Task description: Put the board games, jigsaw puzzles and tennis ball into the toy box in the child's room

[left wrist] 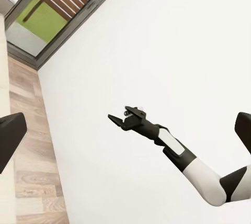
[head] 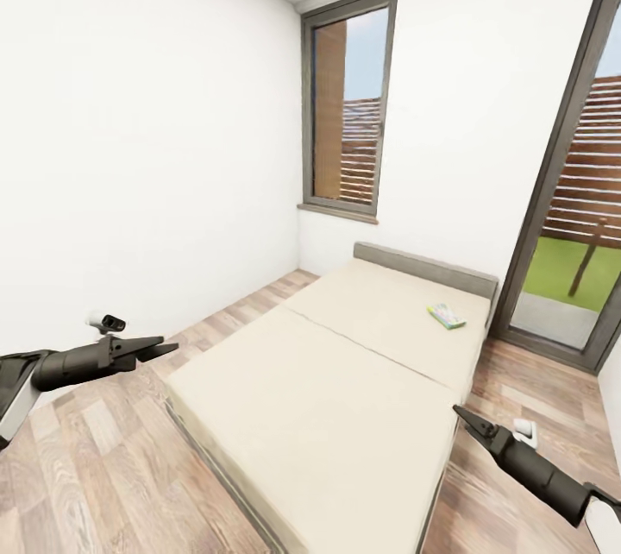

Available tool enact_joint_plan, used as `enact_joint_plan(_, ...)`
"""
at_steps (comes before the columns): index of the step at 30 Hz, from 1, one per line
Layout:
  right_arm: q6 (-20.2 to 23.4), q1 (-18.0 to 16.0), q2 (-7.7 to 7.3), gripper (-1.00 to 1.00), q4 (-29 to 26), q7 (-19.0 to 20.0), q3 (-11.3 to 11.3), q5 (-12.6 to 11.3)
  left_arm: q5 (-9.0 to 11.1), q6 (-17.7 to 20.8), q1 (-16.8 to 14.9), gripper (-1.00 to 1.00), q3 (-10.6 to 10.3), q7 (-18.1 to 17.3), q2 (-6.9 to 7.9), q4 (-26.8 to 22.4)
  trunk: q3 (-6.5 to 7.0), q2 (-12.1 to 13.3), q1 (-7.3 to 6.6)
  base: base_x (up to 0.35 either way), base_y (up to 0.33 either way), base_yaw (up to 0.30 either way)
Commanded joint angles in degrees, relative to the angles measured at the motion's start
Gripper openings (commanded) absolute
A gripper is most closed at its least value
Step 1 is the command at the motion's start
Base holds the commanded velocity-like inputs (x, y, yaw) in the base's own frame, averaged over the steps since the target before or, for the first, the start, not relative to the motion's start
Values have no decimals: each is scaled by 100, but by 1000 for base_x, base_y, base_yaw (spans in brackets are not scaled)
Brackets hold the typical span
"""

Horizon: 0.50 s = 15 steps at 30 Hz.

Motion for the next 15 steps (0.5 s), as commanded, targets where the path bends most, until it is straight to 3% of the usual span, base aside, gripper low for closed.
enact_joint_plan(1,46,-6,6,100,-31,-88,-7,-23,-2,62,-3,100,-2,-21,-5,3,-3,-4,2,0,0,289)
enact_joint_plan(5,85,-149,19,100,-89,-389,11,-27,-9,61,-3,100,-5,-21,-16,16,-3,-4,2,0,0,289)
enact_joint_plan(9,89,-395,57,100,-103,-929,114,-40,-18,64,-3,100,-3,-21,-19,21,-3,-4,2,0,0,289)
enact_joint_plan(15,20,-555,106,100,-125,-1683,550,-36,-42,69,-3,100,-1,-21,-14,30,-3,-4,2,0,0,289)
